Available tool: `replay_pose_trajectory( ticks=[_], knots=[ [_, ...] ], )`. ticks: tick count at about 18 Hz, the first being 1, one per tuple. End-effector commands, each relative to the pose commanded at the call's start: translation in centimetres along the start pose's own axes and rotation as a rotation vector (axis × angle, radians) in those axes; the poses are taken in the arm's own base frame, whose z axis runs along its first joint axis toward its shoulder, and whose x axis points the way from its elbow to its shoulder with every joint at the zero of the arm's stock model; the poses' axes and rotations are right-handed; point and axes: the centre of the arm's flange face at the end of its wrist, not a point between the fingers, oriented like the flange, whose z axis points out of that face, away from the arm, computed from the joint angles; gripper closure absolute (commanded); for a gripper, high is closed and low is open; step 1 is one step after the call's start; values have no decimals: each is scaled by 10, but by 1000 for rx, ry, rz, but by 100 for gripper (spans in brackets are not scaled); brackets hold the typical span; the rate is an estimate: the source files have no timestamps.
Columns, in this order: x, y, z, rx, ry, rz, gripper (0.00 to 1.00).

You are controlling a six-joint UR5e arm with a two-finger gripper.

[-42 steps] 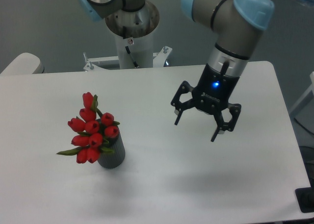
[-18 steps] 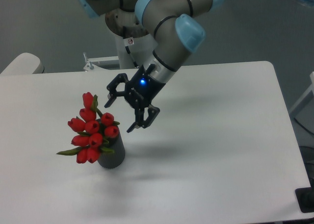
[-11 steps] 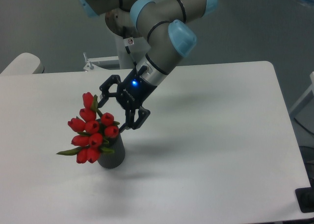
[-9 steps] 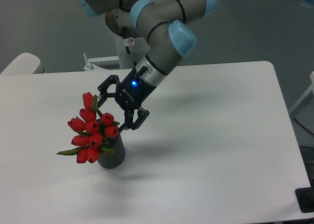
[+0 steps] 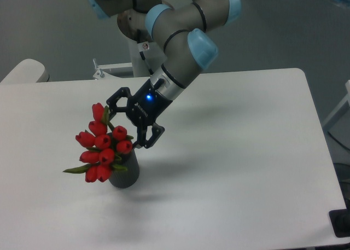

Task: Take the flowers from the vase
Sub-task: 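Lower the open gripper around the tulip stems above the vase rim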

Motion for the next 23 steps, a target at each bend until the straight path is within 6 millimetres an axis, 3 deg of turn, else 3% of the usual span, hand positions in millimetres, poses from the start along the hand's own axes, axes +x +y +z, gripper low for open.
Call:
replay_pose_trajectory(
  ticks=[17, 21, 23],
  knots=[
    [8, -3, 36, -1, 21, 21, 1],
    [4, -5, 31, 3, 10, 23, 34],
    [3, -5, 30, 7, 0, 33, 45]
  ],
)
